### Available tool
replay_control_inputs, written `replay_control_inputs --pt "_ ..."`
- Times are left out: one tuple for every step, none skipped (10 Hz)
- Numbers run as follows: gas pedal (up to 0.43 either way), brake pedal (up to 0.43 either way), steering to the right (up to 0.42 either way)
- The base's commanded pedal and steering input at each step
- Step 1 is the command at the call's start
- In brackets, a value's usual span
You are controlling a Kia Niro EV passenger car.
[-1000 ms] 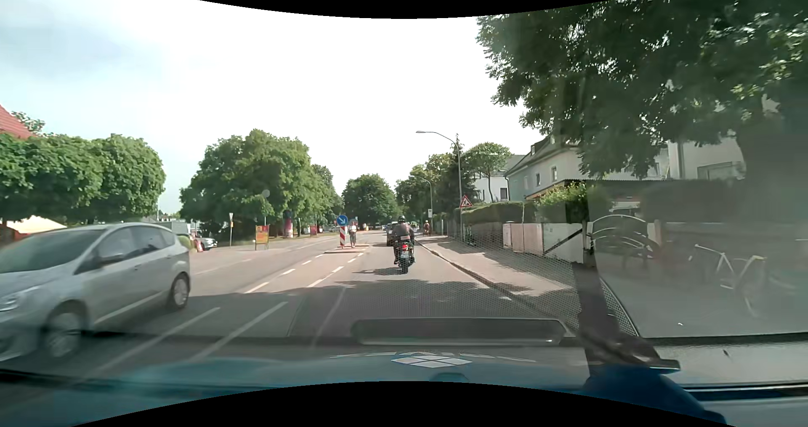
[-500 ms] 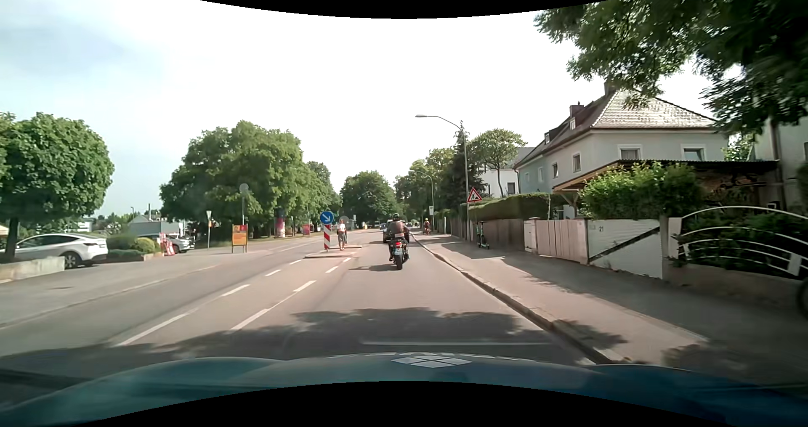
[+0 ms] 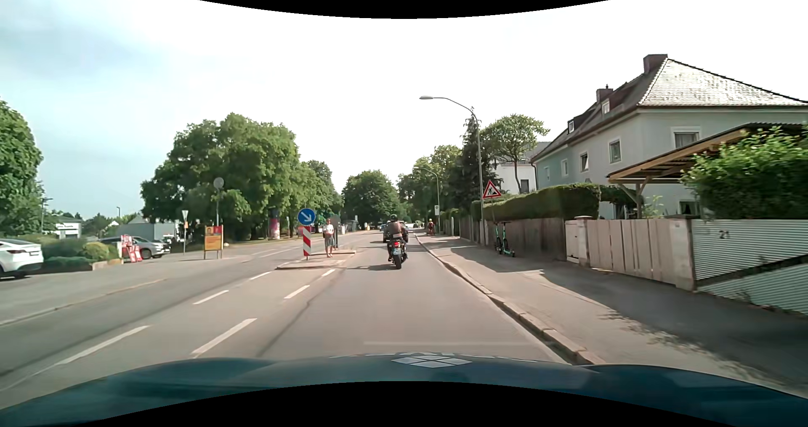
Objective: Follow the waypoints while adhering to traffic rules and regulations
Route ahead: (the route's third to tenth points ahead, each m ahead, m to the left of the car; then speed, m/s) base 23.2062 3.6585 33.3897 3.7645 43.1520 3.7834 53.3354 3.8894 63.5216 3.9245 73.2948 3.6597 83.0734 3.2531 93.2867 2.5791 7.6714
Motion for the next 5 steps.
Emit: replay_control_inputs --pt "0.098 0.000 -0.021" --pt "0.098 0.000 -0.021" --pt "0.098 0.000 -0.021" --pt "0.098 0.000 -0.021" --pt "0.098 0.000 -0.021"
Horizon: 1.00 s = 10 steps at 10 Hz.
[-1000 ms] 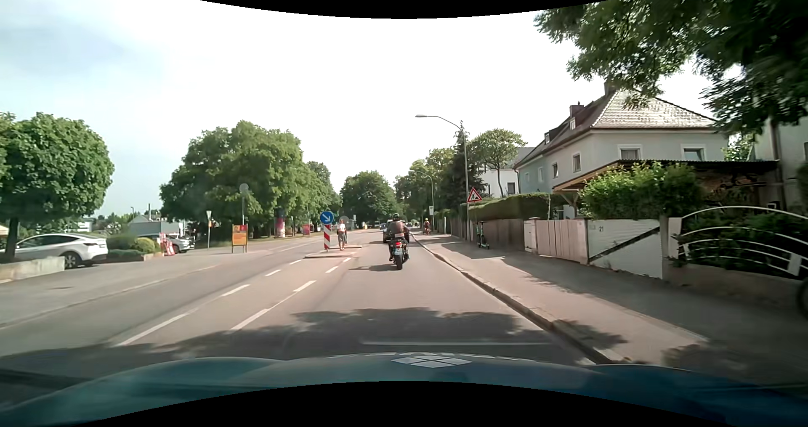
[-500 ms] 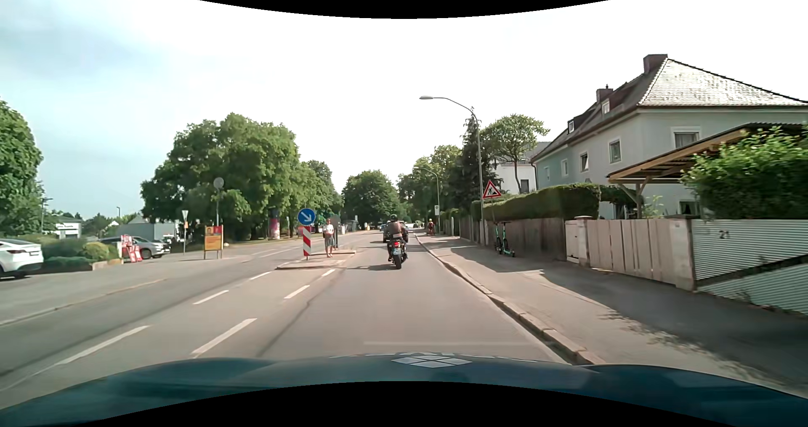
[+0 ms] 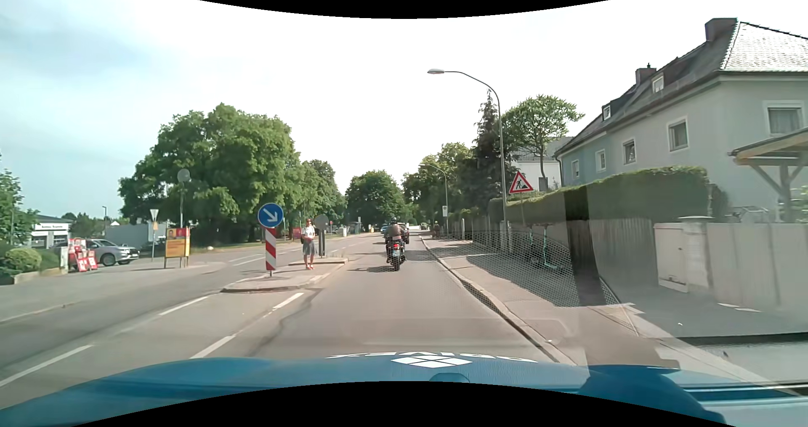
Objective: Follow the waypoints while adhering to traffic rules and regulations
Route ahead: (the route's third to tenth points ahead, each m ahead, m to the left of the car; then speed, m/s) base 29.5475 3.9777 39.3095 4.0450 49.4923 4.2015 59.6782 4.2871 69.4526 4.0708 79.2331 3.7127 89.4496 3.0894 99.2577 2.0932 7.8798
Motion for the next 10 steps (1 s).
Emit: replay_control_inputs --pt "0.098 0.000 -0.023" --pt "0.098 0.000 -0.023" --pt "0.098 0.000 -0.024" --pt "0.098 0.000 -0.024" --pt "0.098 0.000 -0.025" --pt "0.098 0.000 -0.025" --pt "0.098 0.000 -0.025" --pt "0.087 0.000 -0.025" --pt "0.087 0.000 -0.024" --pt "0.087 0.000 -0.024"
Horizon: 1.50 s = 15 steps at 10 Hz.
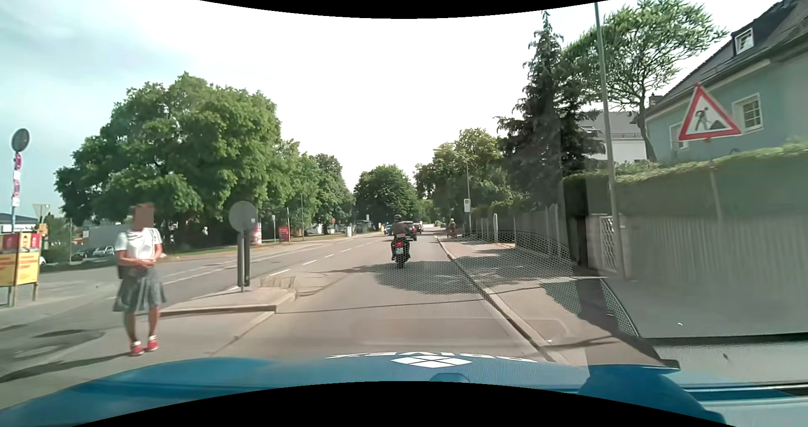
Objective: Follow the waypoints while adhering to traffic rules and regulations
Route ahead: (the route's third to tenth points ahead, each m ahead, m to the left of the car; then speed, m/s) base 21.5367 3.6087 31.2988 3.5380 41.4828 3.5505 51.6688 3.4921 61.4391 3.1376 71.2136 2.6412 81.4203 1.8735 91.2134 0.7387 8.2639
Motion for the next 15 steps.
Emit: replay_control_inputs --pt "0.087 0.000 -0.024" --pt "0.087 0.000 -0.023" --pt "0.087 0.000 -0.023" --pt "0.087 0.000 -0.023" --pt "0.087 0.000 -0.022" --pt "0.087 0.000 -0.021" --pt "0.087 0.000 -0.021" --pt "0.087 0.000 -0.021" --pt "0.079 0.000 -0.021" --pt "0.079 0.000 -0.021" --pt "0.079 0.000 -0.018" --pt "0.079 0.000 -0.016" --pt "0.067 0.000 -0.015" --pt "0.067 0.000 -0.015" --pt "0.067 0.000 -0.010"
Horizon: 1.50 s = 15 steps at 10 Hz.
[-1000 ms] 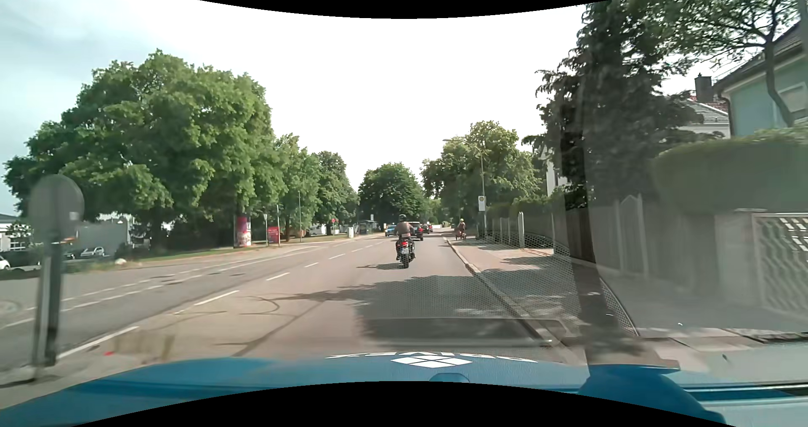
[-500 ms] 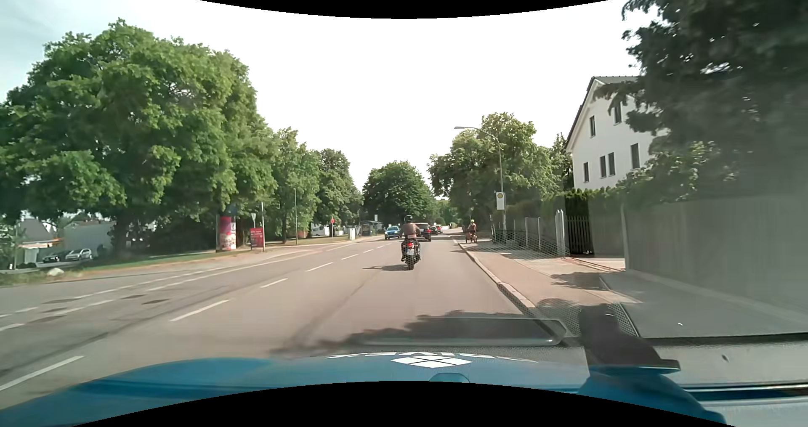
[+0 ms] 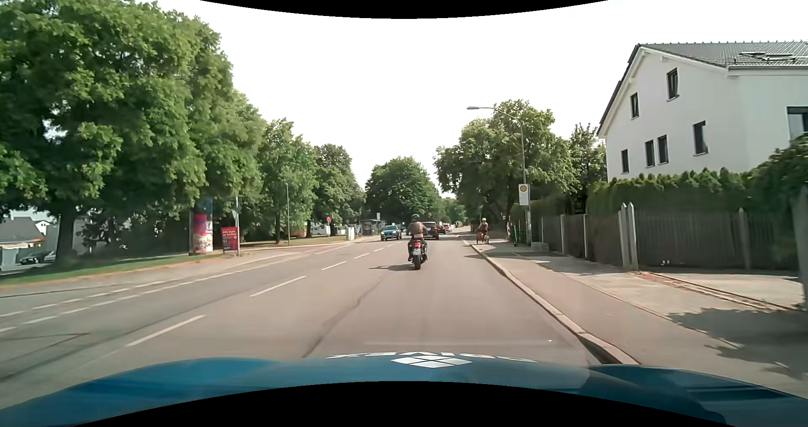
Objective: Follow the waypoints while adhering to traffic rules and regulations
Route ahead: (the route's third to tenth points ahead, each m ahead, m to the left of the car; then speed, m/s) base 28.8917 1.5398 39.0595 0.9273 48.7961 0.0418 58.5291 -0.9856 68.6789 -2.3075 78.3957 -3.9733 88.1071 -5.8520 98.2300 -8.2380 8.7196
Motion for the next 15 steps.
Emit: replay_control_inputs --pt "0.067 0.000 -0.005" --pt "0.067 0.000 -0.004" --pt "0.067 0.000 -0.003" --pt "0.067 0.000 -0.001" --pt "0.047 0.000 0.000" --pt "0.039 0.000 0.000" --pt "0.039 0.000 0.001" --pt "0.039 0.000 0.002" --pt "0.039 0.000 0.002" --pt "0.039 0.000 0.003" --pt "0.039 0.000 0.004" --pt "0.020 0.000 0.004" --pt "0.000 0.000 0.004" --pt "0.000 0.000 0.006" --pt "0.000 0.000 0.006"
